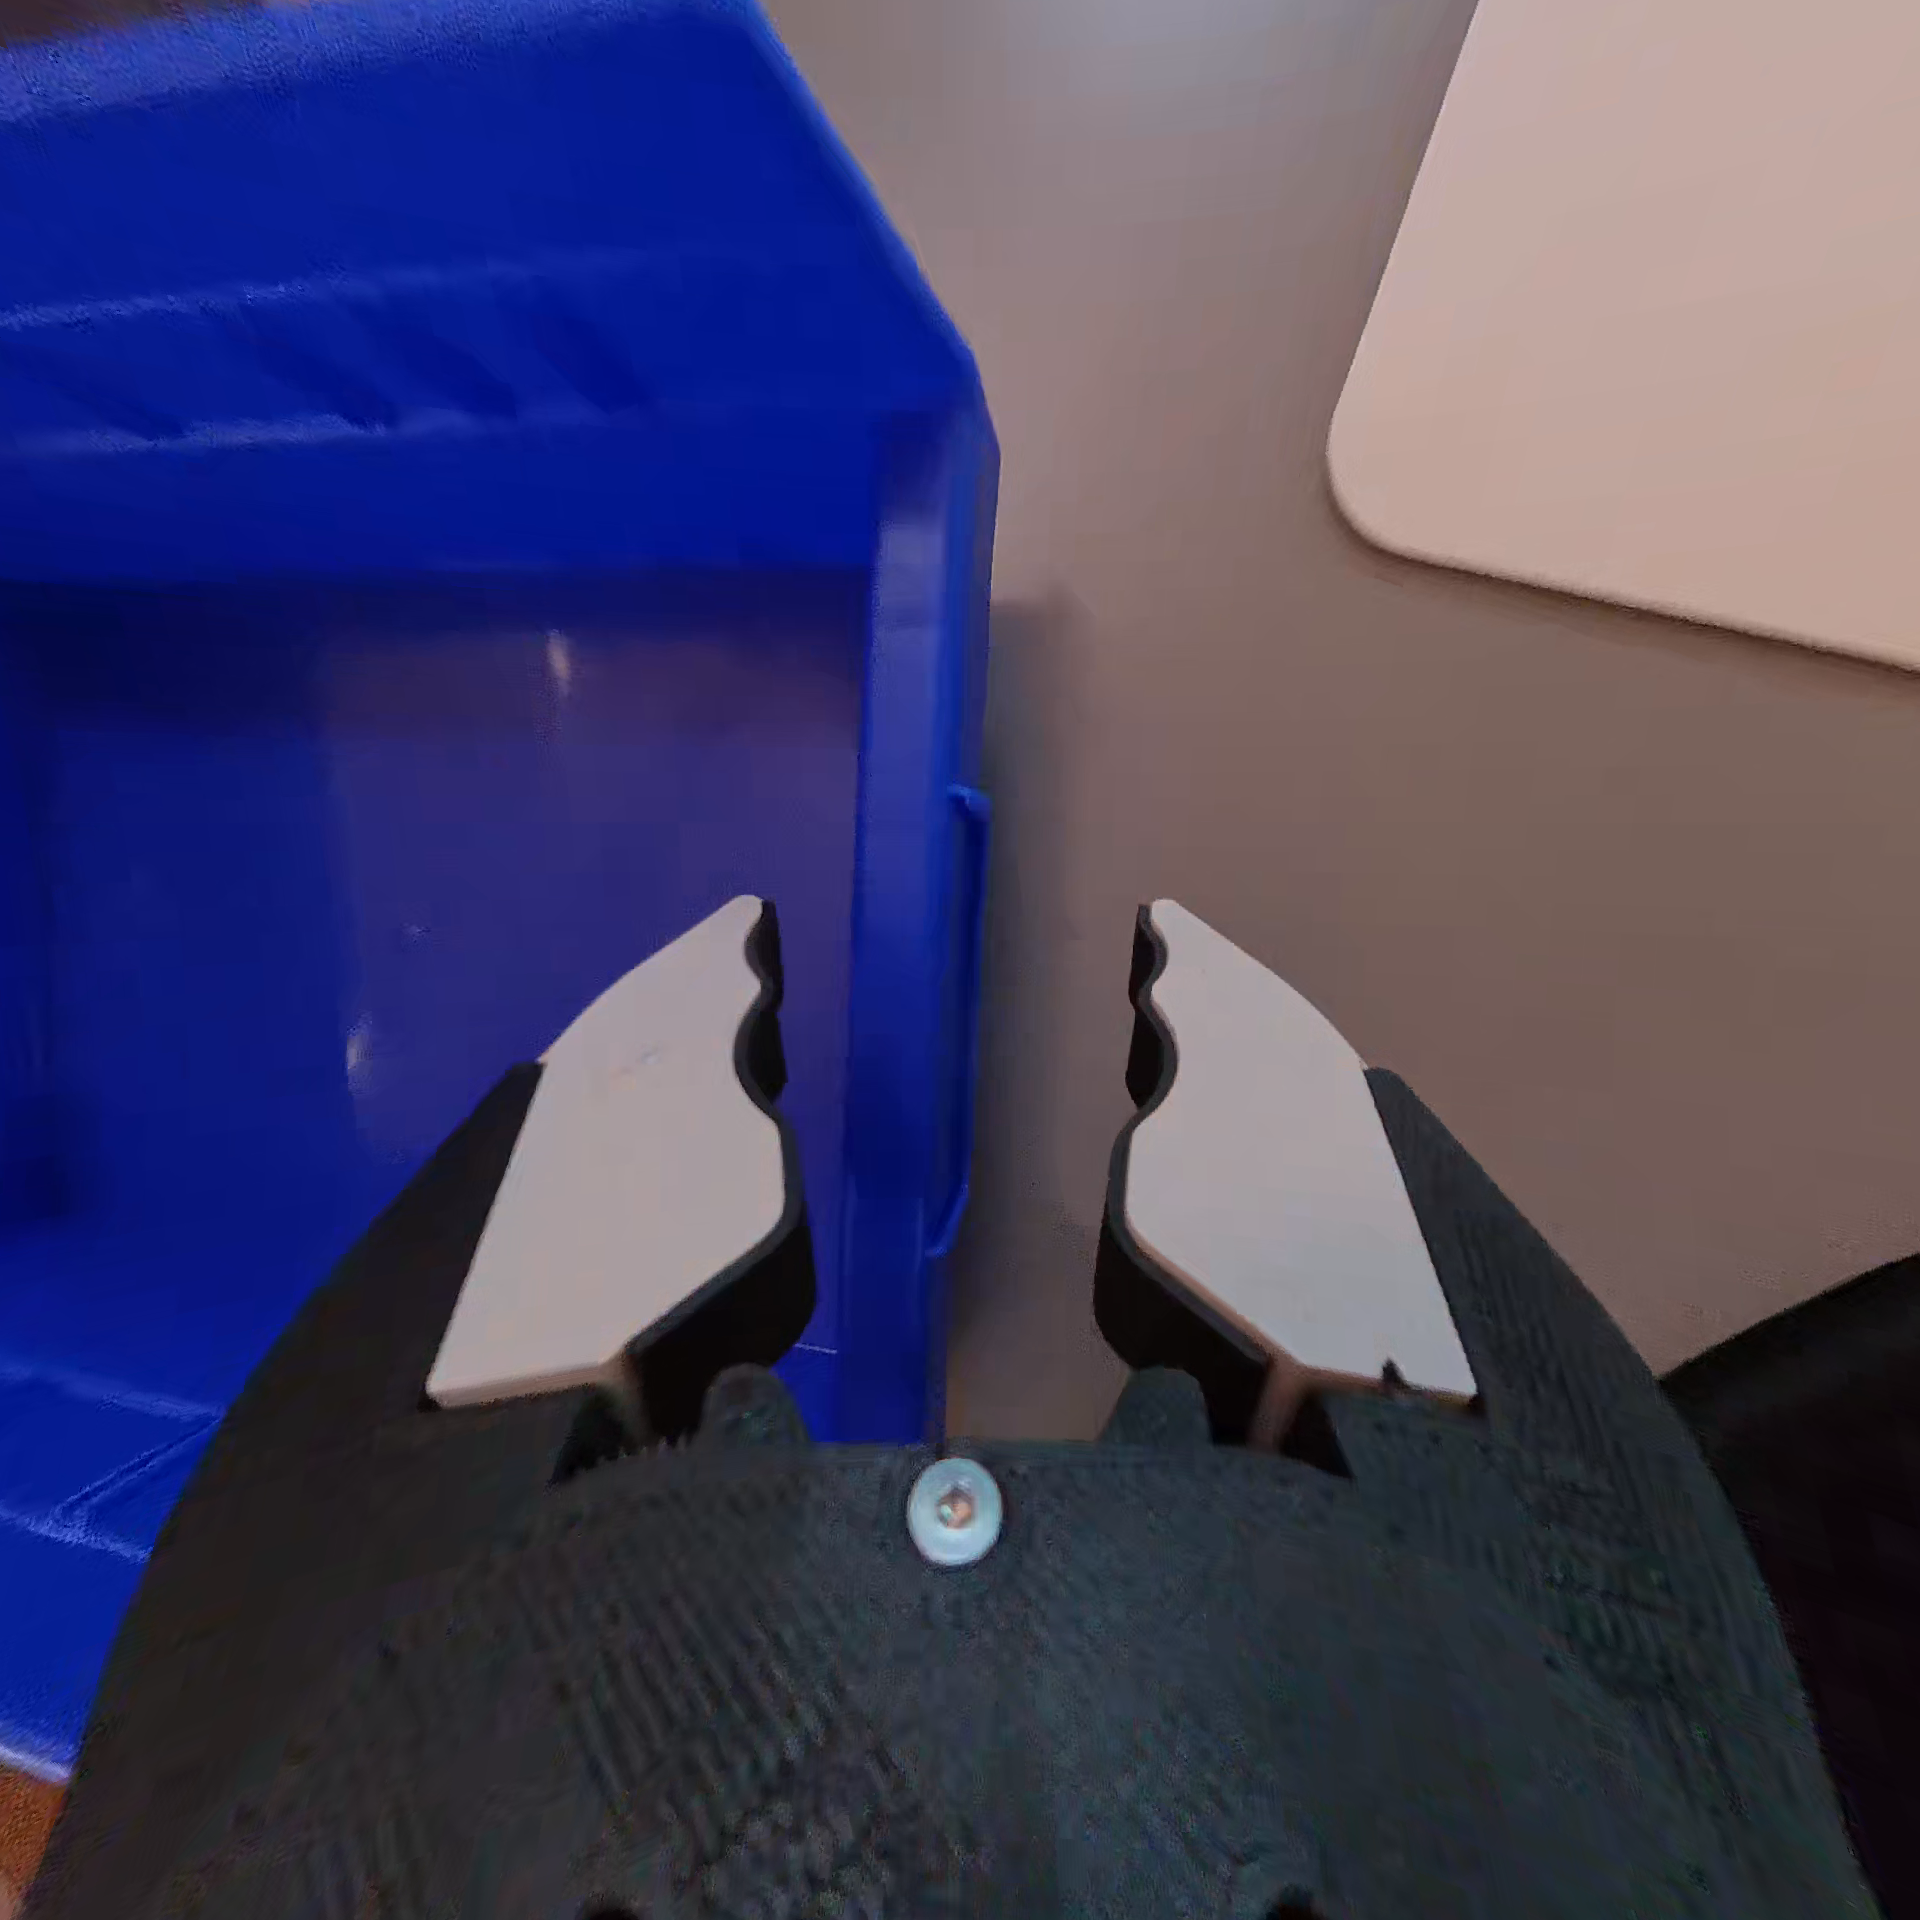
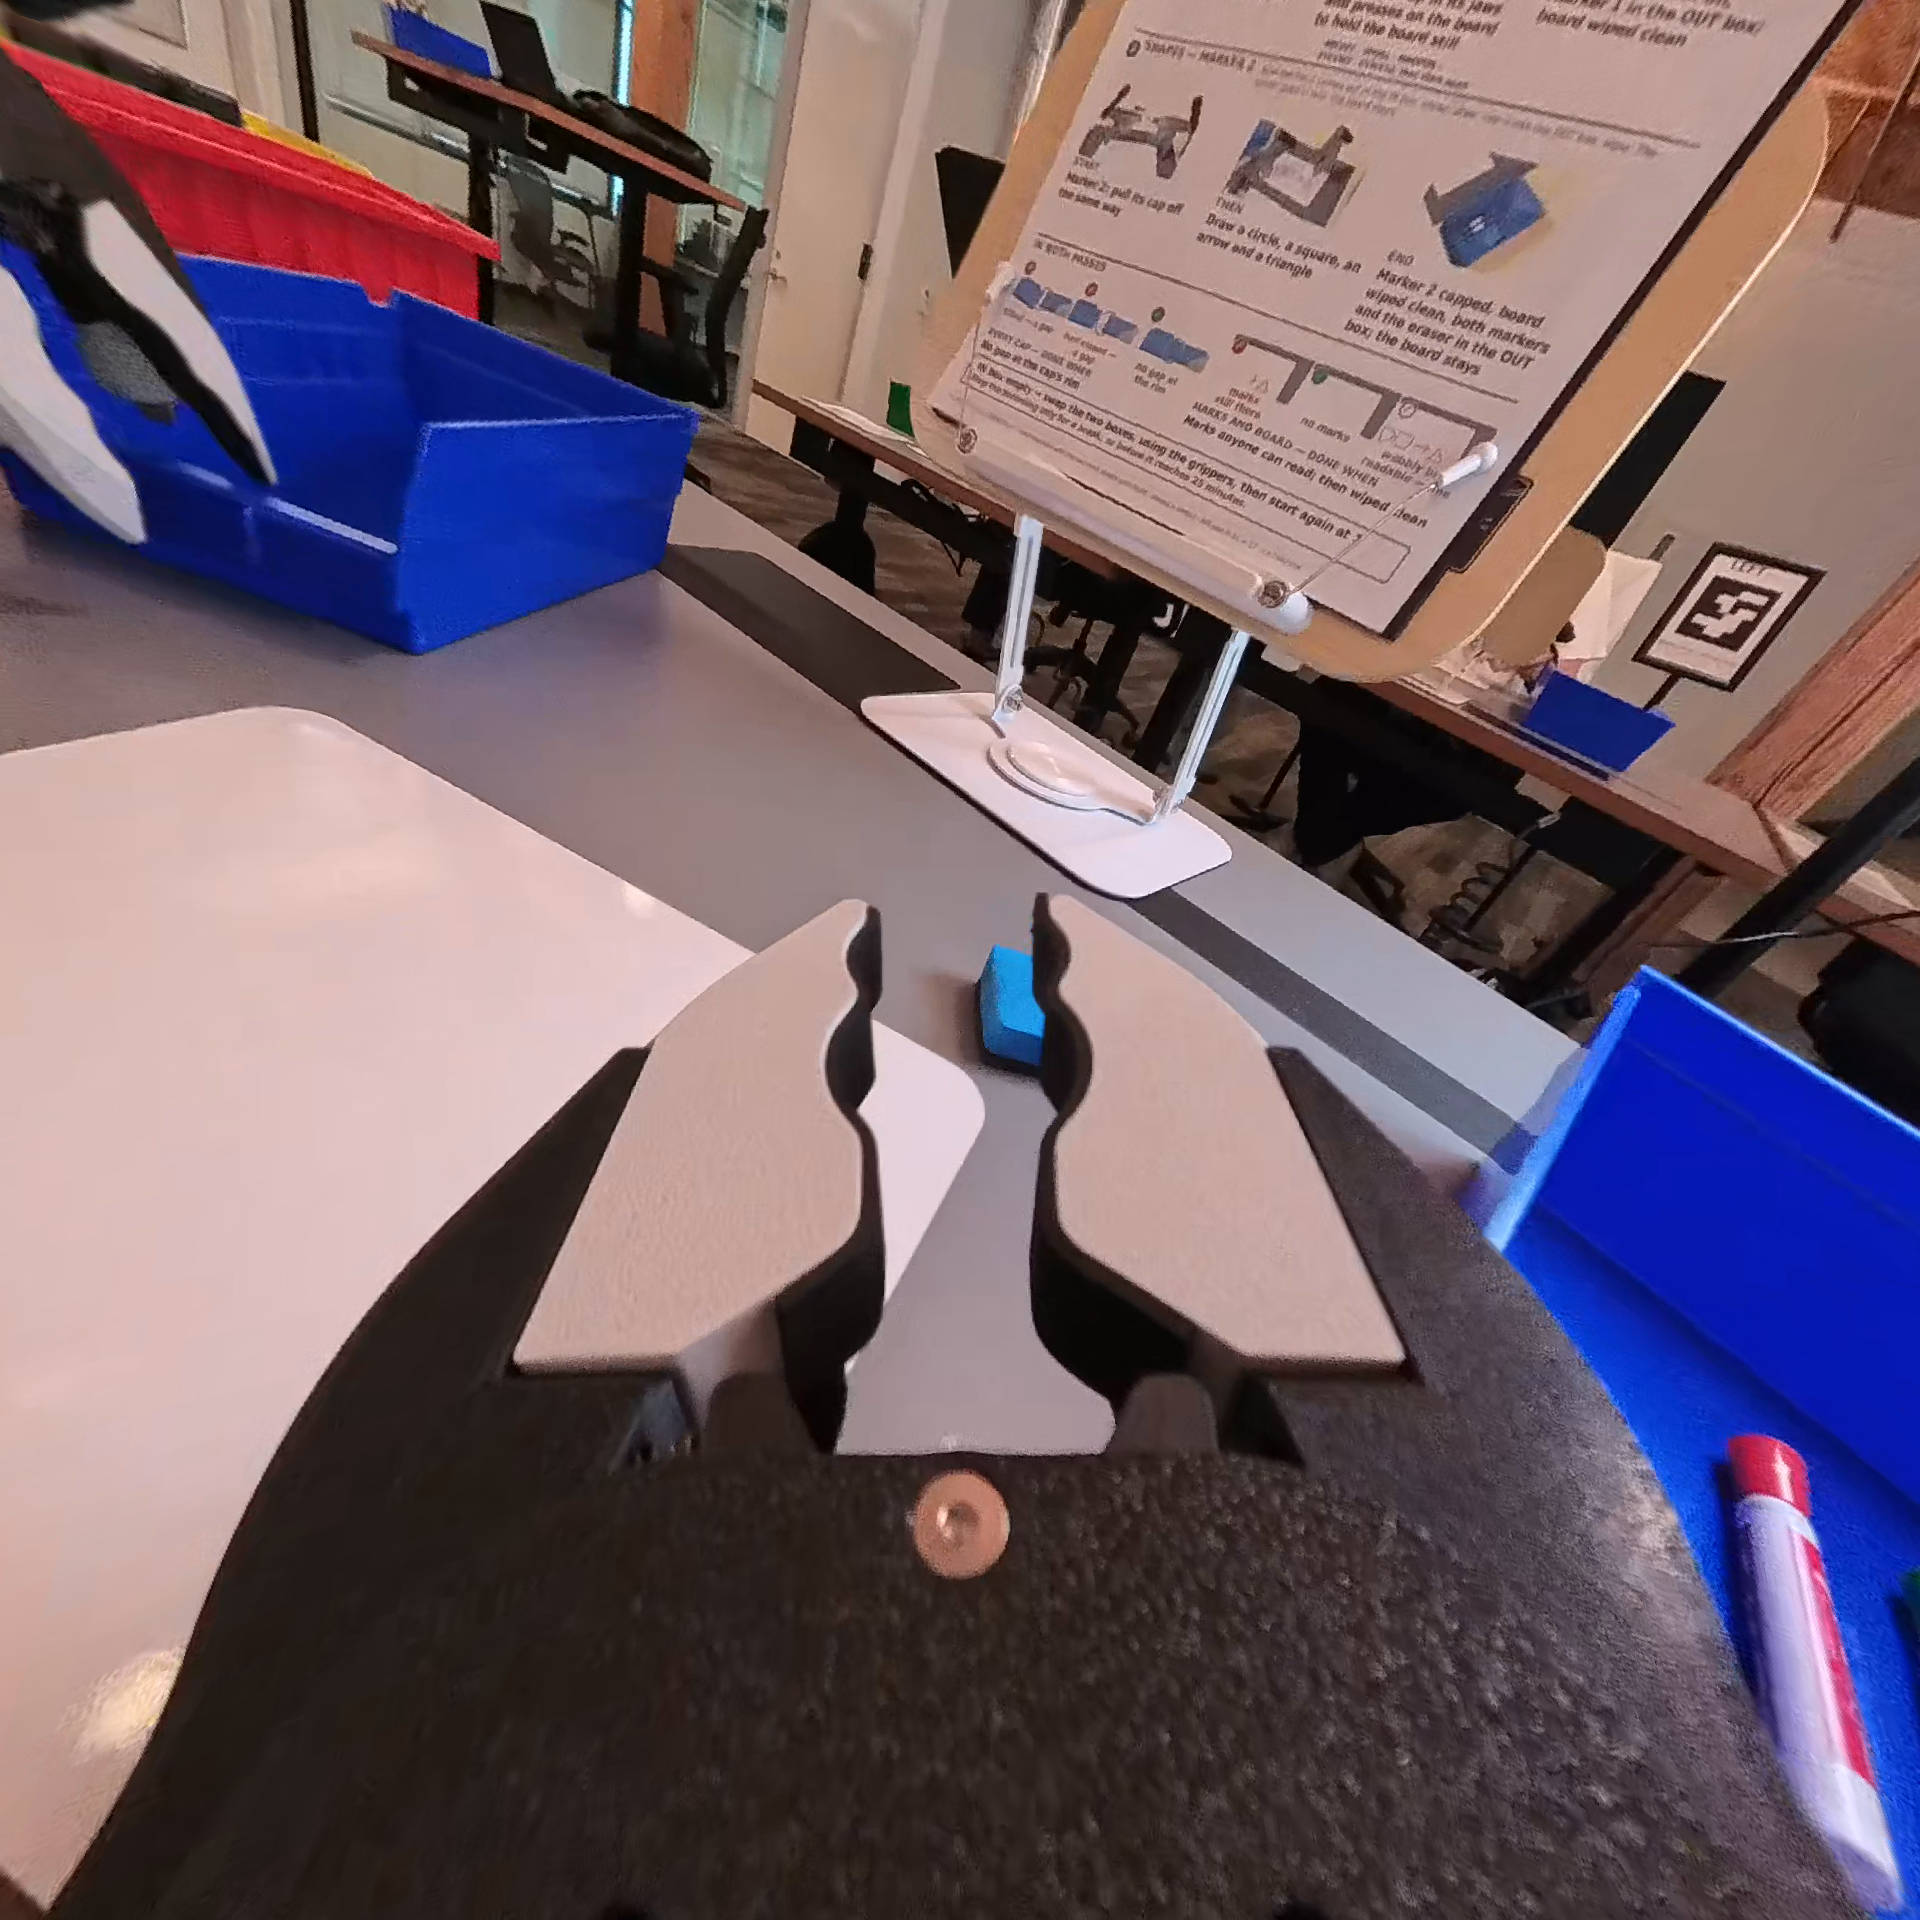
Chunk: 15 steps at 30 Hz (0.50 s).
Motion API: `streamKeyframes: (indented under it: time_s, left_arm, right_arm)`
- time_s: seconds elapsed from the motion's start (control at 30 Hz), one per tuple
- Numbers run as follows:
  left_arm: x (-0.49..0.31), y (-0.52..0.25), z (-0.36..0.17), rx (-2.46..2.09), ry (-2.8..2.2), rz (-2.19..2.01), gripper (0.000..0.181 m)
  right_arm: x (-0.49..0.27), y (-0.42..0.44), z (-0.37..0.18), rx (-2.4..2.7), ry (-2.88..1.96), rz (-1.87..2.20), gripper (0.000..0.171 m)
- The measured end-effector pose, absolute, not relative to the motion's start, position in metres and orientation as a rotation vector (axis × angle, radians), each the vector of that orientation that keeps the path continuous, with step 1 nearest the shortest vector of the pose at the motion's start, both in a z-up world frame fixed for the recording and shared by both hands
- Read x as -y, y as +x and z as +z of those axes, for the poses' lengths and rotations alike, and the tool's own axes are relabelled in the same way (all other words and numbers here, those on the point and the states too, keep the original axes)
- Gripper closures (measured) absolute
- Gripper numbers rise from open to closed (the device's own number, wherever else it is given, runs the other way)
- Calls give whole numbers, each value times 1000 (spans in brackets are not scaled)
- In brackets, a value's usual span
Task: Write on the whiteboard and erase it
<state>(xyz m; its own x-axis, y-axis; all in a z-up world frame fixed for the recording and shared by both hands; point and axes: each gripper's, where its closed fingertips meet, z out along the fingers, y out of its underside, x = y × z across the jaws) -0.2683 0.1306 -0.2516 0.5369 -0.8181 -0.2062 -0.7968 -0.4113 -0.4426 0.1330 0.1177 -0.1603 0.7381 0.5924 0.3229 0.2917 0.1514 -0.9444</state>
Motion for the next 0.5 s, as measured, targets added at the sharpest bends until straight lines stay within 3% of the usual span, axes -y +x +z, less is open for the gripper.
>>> streamKeyframes:
  time_s: [0.1,0.33,0.5]
  left_arm:
    - [-128,-274,-274,-1436,-2338,49,114]
    - [-138,-279,-277,-1562,-2332,212,146]
    - [-139,-287,-279,-1614,-2339,197,151]
  right_arm:
    - [-117,136,-158,762,-1440,252,143]
    - [-112,160,-145,767,-1452,182,140]
    - [-95,227,-144,737,-1684,127,107]
